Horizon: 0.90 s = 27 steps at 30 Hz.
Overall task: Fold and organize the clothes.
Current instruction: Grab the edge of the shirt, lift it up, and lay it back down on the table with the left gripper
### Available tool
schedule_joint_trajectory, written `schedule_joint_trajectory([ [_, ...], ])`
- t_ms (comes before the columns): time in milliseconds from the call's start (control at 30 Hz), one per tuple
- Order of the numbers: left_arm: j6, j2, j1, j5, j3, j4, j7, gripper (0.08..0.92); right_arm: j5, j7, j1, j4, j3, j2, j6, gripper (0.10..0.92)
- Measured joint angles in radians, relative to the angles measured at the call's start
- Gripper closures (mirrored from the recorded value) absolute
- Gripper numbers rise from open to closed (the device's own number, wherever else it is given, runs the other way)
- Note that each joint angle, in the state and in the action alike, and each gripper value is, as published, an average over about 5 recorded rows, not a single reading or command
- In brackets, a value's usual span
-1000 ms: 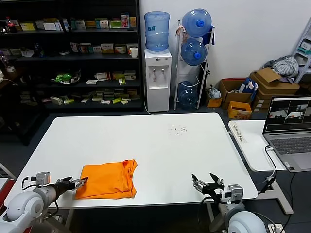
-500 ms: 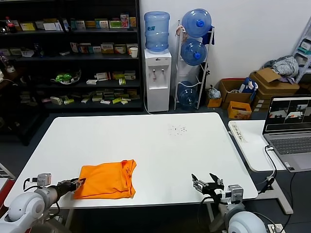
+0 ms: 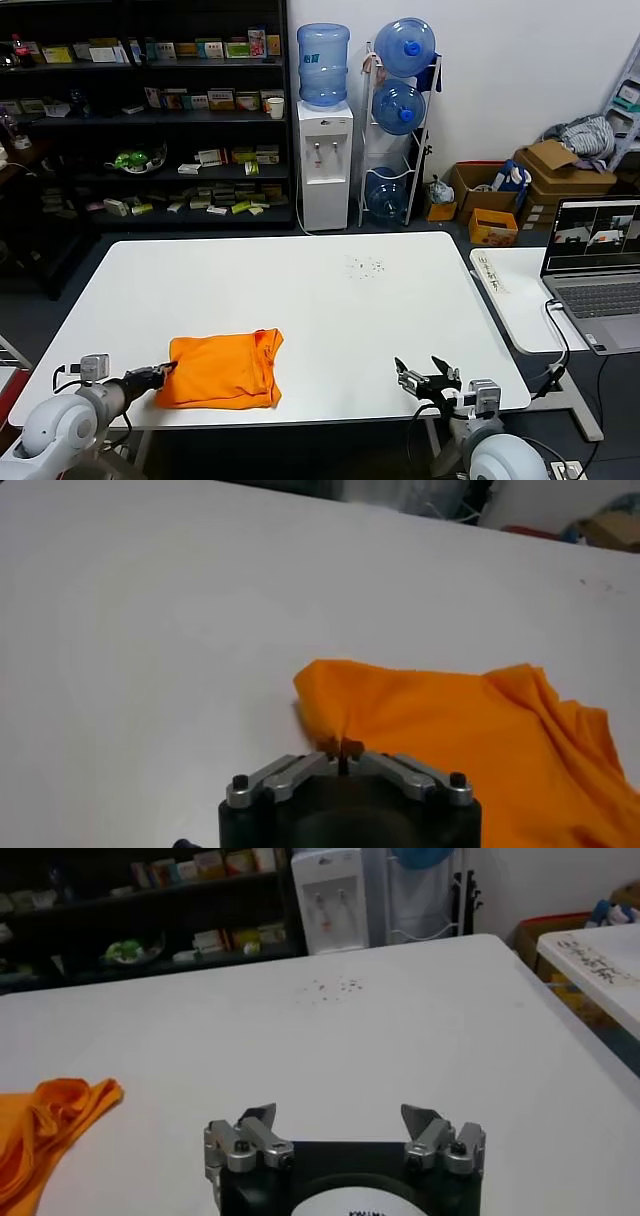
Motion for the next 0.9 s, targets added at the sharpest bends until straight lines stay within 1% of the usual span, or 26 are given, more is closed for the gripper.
schedule_joint_trajectory([
  [267, 0.035, 0.019, 0.021, 0.029, -0.05, -0.169, -0.084, 0.896, 0.001, -0.007, 0.022, -0.021, -0.02, 0.008, 0.009, 0.203],
  [400, 0.064, 0.049, 0.037, 0.029, -0.083, -0.256, -0.136, 0.896, 0.002, -0.012, 0.035, -0.031, -0.032, 0.009, 0.015, 0.203],
  [500, 0.084, 0.08, 0.057, 0.023, -0.114, -0.296, -0.171, 0.896, 0.003, -0.015, 0.047, -0.038, -0.04, 0.008, 0.019, 0.203],
  [667, 0.111, 0.141, 0.096, 0.007, -0.175, -0.309, -0.212, 0.896, 0.007, -0.02, 0.065, -0.044, -0.047, 0.003, 0.029, 0.203],
  [900, 0.124, 0.227, 0.136, 0.009, -0.261, -0.239, -0.216, 0.896, 0.011, -0.025, 0.072, -0.053, -0.047, 0.002, 0.041, 0.203],
])
